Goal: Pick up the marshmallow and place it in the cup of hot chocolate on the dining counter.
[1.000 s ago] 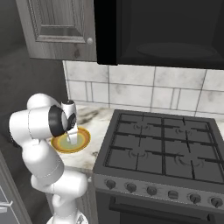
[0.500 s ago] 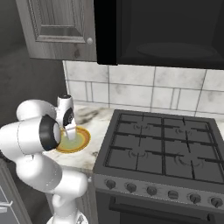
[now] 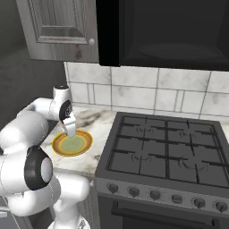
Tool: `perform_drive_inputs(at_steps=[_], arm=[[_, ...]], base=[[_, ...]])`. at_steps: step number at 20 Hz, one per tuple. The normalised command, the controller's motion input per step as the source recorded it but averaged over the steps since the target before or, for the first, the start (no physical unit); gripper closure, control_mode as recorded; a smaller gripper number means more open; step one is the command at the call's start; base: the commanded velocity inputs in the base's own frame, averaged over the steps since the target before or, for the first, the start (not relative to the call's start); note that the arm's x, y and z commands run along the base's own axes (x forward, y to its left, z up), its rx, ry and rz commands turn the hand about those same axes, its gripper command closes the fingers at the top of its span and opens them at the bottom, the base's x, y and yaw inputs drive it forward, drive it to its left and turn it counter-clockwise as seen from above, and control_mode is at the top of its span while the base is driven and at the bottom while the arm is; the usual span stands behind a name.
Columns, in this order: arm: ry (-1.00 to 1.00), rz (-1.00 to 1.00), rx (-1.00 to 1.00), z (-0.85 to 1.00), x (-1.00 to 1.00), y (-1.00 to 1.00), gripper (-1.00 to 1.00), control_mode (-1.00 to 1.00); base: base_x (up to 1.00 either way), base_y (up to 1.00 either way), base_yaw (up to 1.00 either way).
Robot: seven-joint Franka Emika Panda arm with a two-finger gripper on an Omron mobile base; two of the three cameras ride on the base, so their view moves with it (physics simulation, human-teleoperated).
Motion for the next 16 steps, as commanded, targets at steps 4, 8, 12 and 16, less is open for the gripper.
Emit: perform_drive_inputs(at_steps=[4, 8, 12, 16], arm=[[-0.03, 0.04, 0.00, 0.73, -0.45, -0.22, 1.00, -1.00], [-0.06, 0.02, 0.00, 0.75, -0.51, -0.18, 1.00, -1.00], [-0.12, 0.01, -0.04, 0.68, -0.58, -0.17, 1.00, -1.00], [-0.10, 0.00, -0.06, 0.53, -0.65, -0.27, 1.00, -1.00]], base=[[0.00, 0.00, 0.00], [0.00, 0.00, 0.00], [0.00, 0.00, 0.00], [0.00, 0.00, 0.00]])
